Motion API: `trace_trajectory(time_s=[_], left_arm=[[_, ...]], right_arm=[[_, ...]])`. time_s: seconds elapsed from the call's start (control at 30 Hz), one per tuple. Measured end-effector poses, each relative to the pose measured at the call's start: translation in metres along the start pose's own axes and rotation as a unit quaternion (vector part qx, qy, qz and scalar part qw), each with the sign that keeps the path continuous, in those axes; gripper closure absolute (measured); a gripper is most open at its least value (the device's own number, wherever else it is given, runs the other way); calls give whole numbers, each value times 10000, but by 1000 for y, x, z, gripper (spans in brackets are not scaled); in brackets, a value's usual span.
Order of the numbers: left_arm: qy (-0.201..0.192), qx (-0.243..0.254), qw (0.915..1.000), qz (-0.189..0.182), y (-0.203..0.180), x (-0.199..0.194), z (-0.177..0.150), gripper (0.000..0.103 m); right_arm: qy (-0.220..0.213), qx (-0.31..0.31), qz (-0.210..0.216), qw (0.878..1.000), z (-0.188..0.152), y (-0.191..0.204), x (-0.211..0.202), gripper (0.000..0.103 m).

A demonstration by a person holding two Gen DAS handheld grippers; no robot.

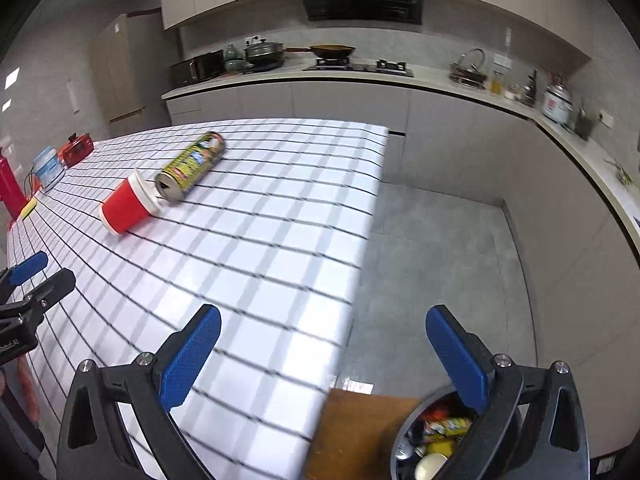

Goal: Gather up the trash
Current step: 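Move both open tools back from the bin to the island, then grasp the red cup with the left tool while the right tool grasps the spray can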

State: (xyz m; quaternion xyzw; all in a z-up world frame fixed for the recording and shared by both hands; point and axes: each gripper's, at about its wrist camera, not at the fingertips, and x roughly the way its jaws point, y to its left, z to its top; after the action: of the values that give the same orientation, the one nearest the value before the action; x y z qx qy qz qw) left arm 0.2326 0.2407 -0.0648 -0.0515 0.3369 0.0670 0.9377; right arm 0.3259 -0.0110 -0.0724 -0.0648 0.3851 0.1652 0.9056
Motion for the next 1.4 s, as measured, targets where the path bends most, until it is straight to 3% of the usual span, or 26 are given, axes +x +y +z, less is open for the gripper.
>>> trace_trajectory(time_s=[0.17,0.27,0.43,0.57,0.6,0.67,0.73,1.1,1.4], left_arm=[[-69,-63,9999,96,51,29,19,5],[45,41,9999,-144,67,51,30,5],[231,417,9961,-737,59,82,43,5],[359,733,9927,-892,50,105,49,8],[383,761,9919,-940,49,110,50,10],[465,825,9889,-1142,48,120,52,30],[462,769,9883,-1230,52,122,54,37],[384,161,9964,-735,128,125,62,41],[344,-214,9991,-114,158,135,68,41]], right_arm=[[-1,0,-10,10000,29,46,27,0],[12,93,-42,9999,45,68,44,0],[39,339,-197,9992,64,82,66,0],[125,618,-249,9977,75,82,83,0],[142,690,-232,9972,79,83,87,0],[152,794,-214,9965,86,87,96,0],[160,874,-172,9959,94,93,104,0],[264,743,167,9968,135,156,163,0],[499,689,-51,9964,151,179,205,0]])
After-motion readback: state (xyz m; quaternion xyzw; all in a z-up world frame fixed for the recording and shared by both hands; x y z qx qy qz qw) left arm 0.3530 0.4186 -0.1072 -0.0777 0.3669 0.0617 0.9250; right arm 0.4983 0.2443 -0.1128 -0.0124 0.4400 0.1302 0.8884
